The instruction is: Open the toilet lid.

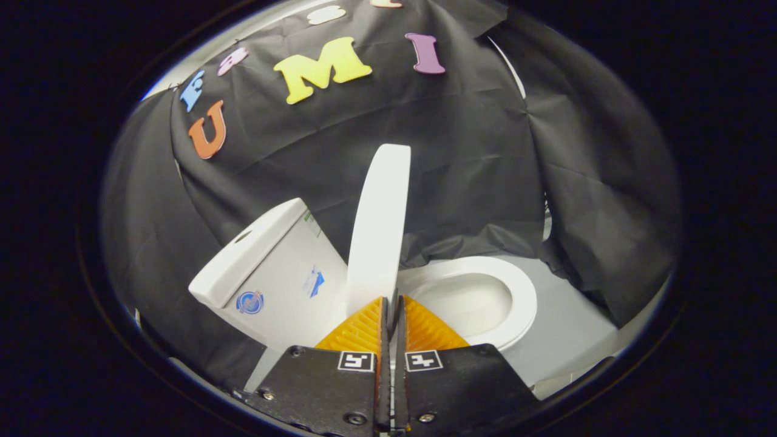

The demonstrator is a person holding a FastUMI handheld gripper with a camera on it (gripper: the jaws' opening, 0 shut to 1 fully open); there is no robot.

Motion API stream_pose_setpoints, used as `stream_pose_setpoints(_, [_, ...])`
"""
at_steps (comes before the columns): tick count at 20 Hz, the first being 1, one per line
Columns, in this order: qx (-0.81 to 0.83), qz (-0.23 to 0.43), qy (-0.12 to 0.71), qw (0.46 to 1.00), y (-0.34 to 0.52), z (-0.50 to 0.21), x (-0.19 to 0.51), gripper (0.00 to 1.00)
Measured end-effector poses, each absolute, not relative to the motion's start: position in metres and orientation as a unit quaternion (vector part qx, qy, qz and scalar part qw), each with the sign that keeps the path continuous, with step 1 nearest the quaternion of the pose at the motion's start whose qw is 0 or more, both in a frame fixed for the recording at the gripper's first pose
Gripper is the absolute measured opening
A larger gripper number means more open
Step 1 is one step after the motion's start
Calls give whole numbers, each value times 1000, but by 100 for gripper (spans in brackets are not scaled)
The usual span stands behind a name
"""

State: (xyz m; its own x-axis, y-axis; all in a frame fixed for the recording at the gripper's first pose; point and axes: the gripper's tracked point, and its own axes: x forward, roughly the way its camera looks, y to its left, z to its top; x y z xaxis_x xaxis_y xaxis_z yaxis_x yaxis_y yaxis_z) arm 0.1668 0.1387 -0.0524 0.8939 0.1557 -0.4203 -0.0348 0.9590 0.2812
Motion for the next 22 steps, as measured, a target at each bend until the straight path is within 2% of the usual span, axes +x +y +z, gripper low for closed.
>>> stream_pose_setpoints(22, [14, 64, 195, 979, 225, -25, 164, 6])
